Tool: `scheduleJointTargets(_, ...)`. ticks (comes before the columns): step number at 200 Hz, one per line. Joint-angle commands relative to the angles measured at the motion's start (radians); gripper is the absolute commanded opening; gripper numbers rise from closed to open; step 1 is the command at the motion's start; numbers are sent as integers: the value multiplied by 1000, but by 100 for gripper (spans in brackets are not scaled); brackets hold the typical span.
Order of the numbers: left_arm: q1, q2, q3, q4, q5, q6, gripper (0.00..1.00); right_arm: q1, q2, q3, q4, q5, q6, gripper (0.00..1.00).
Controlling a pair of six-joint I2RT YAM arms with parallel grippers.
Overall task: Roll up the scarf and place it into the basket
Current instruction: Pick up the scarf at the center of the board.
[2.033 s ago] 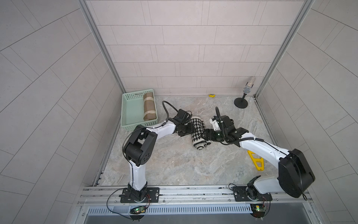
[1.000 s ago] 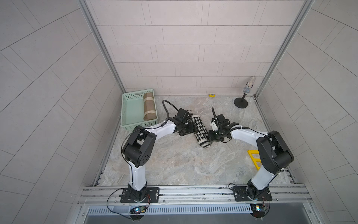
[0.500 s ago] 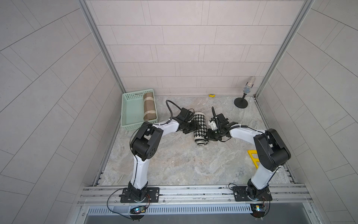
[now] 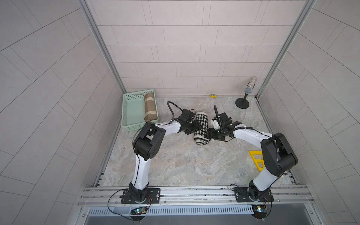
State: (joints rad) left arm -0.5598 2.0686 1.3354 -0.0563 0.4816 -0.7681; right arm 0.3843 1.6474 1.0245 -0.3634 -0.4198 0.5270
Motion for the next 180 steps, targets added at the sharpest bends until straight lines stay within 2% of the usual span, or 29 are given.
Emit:
scheduleJointTargets(1, -10, 31, -3, -22, -24, -6, 71, 3, 3, 5, -8, 35, 5, 78)
scheduleJointTargets(21, -9, 30, -3, -22, -20, -7, 71, -3, 59, 21, 24, 29, 14, 79)
scheduleJointTargets(38, -9, 24, -4, -22, -12, -8, 71, -9, 120, 41, 32, 30, 15, 73)
scheduleJointTargets(49, -9, 17, -6, -19, -1, -8, 71, -12, 150, 44, 42, 30, 17, 66)
scheduleJointTargets(68, -6, -7, -16, -7, 18, -7, 71, -18, 191, 42, 70, 10, 24, 47)
scheduleJointTargets(79, -5, -28, -29, 4, 29, -1, 73, -20, 205, 41, 81, -4, 29, 42)
scheduleJointTargets(97, -4, -76, -70, 40, 46, 11, 75, -20, 203, 29, 104, -11, 39, 41)
scheduleJointTargets(129, 1, -173, -191, 213, 47, 21, 79, -21, 200, 26, 113, -26, 45, 40)
scheduleJointTargets(150, 2, -152, -155, 195, 37, 77, 82, -19, 196, 22, 116, -40, 48, 40)
scheduleJointTargets(180, 3, -52, -64, 149, 32, 135, 82, -19, 187, 18, 112, -45, 48, 40)
